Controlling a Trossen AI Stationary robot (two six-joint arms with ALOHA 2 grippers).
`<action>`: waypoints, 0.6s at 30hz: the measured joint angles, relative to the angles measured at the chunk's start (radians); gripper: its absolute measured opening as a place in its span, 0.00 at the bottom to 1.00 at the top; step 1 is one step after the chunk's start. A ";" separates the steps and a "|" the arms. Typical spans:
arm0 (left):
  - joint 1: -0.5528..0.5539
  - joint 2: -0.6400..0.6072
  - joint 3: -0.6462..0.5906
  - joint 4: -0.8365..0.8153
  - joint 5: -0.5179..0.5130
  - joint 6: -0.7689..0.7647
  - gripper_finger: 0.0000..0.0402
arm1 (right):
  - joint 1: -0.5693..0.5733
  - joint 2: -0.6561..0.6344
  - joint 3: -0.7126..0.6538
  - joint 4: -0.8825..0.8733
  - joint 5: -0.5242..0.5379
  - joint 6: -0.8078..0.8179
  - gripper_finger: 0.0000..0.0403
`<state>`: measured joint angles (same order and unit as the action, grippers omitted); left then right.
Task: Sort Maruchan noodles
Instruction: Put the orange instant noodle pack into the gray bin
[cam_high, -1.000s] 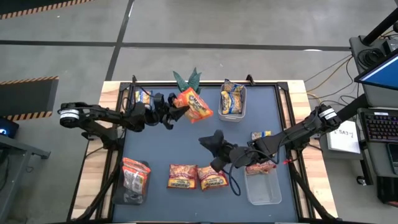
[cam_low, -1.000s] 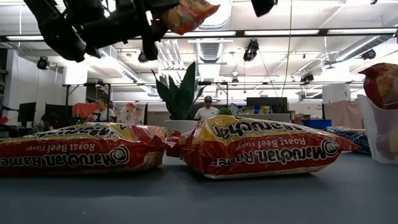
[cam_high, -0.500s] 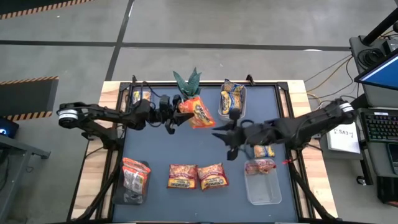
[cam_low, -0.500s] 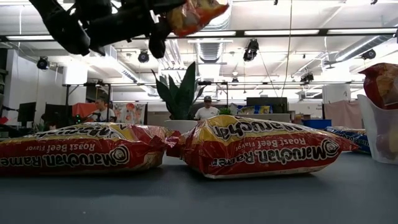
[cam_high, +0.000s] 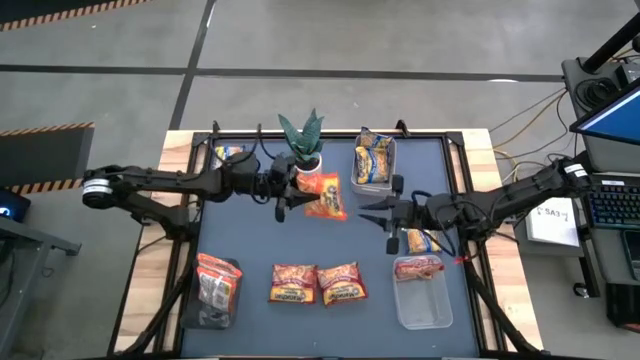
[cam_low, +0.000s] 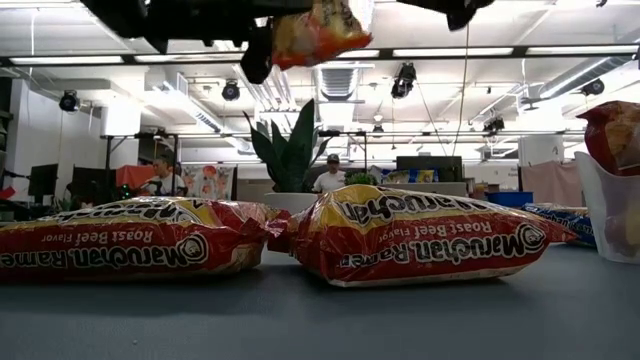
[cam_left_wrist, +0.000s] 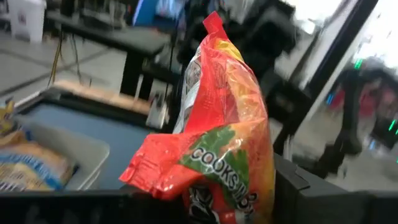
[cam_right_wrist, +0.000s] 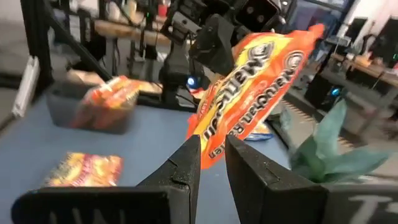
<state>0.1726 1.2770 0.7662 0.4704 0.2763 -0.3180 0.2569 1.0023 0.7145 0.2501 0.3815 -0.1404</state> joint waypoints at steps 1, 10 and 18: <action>-0.004 -0.011 0.014 -0.066 0.002 0.026 0.31 | 0.000 0.000 -0.015 0.029 -0.004 0.031 0.16; -0.117 -0.118 0.120 -0.500 0.003 0.144 0.31 | 0.000 0.078 -0.034 0.194 -0.227 0.152 0.16; -0.325 -0.217 0.081 -0.564 -0.176 0.067 0.31 | 0.000 0.257 -0.017 0.404 -0.225 0.249 0.28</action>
<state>-0.1527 1.0599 0.8472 -0.0934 0.0999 -0.2511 0.2573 1.2596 0.6975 0.6538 0.1564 0.1087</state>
